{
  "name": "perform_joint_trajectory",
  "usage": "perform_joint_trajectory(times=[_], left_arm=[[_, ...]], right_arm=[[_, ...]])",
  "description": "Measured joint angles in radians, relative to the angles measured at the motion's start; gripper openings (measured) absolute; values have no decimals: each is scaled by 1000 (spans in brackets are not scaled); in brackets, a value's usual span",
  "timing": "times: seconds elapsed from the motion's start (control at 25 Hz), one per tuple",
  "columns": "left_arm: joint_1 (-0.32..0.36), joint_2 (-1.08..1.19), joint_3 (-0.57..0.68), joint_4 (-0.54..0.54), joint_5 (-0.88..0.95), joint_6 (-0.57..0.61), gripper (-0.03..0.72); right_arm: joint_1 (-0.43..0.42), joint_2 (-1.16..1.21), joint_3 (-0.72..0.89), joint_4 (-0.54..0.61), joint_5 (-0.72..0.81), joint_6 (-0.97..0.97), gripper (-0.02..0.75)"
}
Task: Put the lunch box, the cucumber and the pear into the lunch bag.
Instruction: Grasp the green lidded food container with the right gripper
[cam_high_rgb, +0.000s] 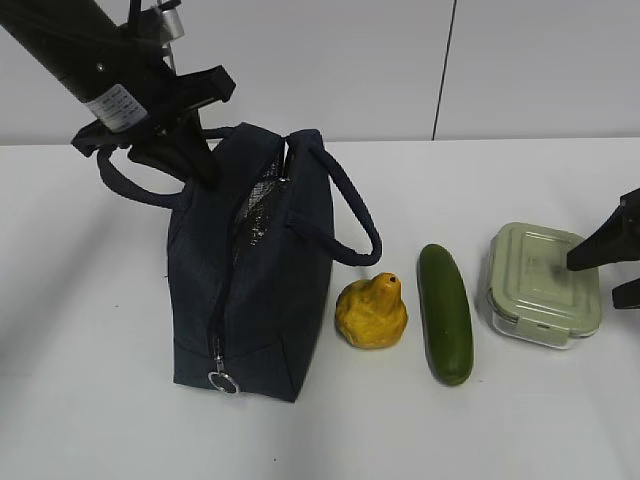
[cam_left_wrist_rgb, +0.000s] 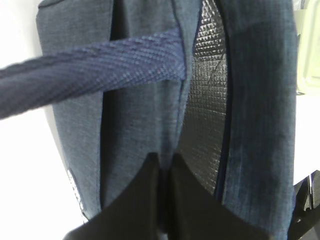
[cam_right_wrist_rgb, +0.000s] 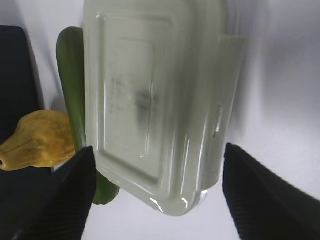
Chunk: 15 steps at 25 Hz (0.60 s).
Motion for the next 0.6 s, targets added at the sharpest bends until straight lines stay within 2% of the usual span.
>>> perform_joint_trajectory(times=[0.6], left_arm=[[0, 0, 0, 0, 0, 0, 8]], right_arm=[[0, 126, -71, 19, -11, -44, 583]])
